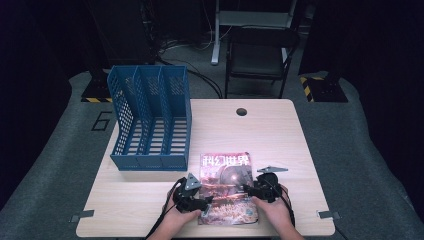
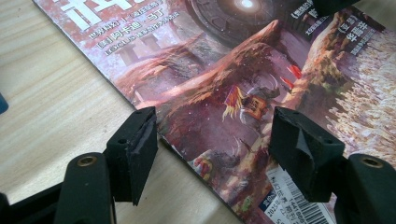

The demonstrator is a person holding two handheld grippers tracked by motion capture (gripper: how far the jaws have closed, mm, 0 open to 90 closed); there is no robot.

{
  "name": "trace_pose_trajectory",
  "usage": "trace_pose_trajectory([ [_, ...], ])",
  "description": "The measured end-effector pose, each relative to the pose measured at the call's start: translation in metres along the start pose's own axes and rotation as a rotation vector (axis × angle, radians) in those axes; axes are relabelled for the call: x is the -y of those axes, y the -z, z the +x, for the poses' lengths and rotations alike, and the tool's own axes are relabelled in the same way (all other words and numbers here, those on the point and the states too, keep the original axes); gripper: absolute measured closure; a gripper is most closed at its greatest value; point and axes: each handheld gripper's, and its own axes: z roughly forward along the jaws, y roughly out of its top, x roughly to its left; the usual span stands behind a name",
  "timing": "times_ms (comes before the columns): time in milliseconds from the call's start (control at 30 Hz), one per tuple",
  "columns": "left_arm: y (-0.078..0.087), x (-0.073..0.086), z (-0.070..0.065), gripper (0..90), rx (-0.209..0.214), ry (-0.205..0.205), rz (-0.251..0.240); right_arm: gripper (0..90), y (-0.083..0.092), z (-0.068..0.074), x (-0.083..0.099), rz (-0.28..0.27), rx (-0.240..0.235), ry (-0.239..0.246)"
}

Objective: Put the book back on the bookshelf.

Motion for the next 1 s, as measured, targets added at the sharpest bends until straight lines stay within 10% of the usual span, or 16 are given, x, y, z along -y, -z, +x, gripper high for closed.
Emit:
trace_pose_trajectory([
  [500, -0.005, -0.001, -0.005, 32.4, -0.005, 0.007, -0.026, 42.2, -0.003, 0.0, -0.001, -0.032, 0.038, -0.059],
  [700, -0.005, -0.002, -0.006, 32.4, -0.008, 0.01, -0.016, 43.5, 0.0, -0.009, -0.002, -0.042, -0.035, -0.177],
  [1000, -0.005, -0.003, -0.005, 32.4, -0.009, 0.007, -0.009, 45.8, 0.019, -0.015, -0.009, -0.128, -0.183, -0.219],
])
